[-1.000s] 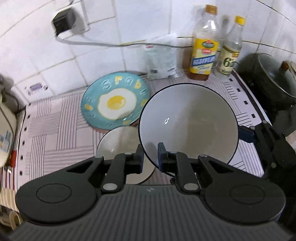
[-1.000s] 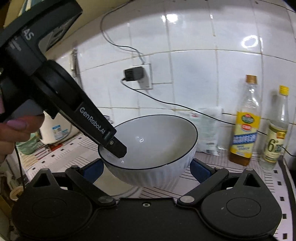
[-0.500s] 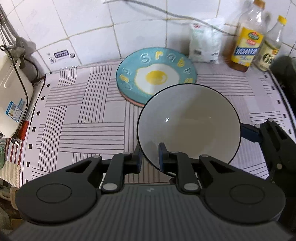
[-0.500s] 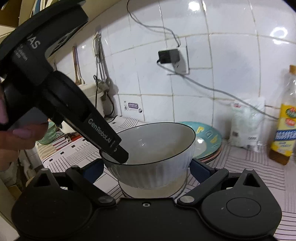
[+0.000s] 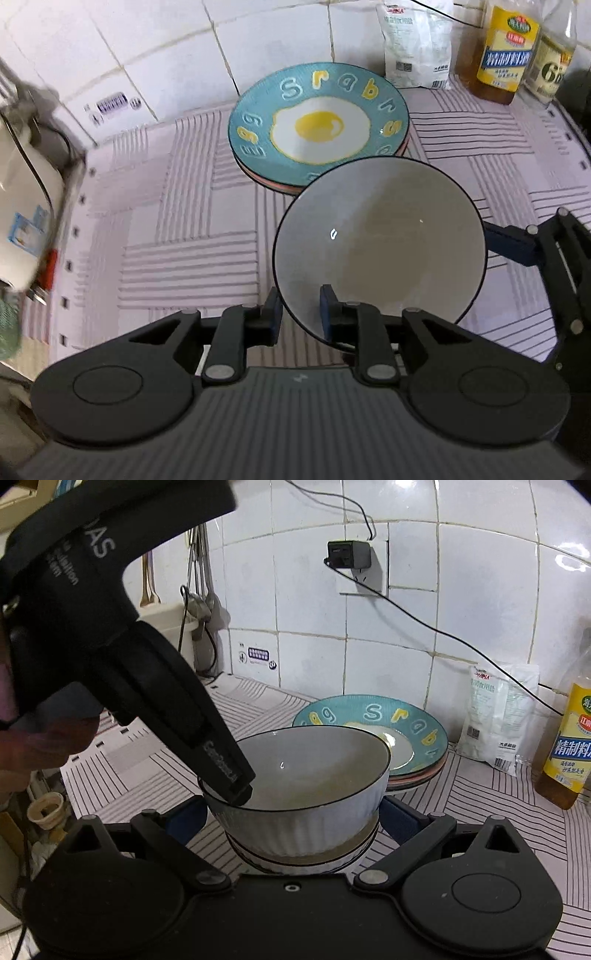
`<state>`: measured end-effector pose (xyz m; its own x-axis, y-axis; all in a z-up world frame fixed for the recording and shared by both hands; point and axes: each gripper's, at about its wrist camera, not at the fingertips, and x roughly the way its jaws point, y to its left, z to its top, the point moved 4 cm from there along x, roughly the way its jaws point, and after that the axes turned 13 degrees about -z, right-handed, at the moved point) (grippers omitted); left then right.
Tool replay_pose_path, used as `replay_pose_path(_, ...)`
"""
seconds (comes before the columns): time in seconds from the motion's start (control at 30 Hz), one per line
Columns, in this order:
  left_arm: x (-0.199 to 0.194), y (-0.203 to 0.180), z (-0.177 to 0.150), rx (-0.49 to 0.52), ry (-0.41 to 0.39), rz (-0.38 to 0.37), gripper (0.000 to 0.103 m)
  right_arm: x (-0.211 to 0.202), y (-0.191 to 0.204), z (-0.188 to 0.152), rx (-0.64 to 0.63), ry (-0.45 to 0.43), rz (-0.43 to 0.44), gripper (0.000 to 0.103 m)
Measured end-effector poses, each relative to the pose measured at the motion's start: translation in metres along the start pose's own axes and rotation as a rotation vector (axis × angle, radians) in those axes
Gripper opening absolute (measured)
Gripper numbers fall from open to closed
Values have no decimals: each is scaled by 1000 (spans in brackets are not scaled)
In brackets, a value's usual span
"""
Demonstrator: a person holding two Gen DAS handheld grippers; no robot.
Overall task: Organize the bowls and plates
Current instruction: 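Lower the white bowl into the nested bowls with both grippers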
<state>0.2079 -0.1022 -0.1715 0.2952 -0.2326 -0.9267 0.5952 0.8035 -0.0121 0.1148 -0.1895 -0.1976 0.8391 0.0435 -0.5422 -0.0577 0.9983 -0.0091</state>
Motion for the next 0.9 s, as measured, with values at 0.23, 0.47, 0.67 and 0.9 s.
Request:
replay_pose_path(0.23, 1, -8, 4, 50, -18, 40, 20, 6, 6, -3, -84, 5, -68, 101)
replay_pose_path(0.47, -11, -4, 3, 17, -54, 15, 21, 5, 4, -3, -64, 1, -66, 100)
replay_pose_path(0.67, -34, 13, -4, -75, -156, -49, 30, -16, 4, -7, -28, -7, -55, 100)
replay_pose_path(0.9, -44, 43, -25, -214, -213, -160, 42, -34, -10, -21, 37, -3, -73, 101)
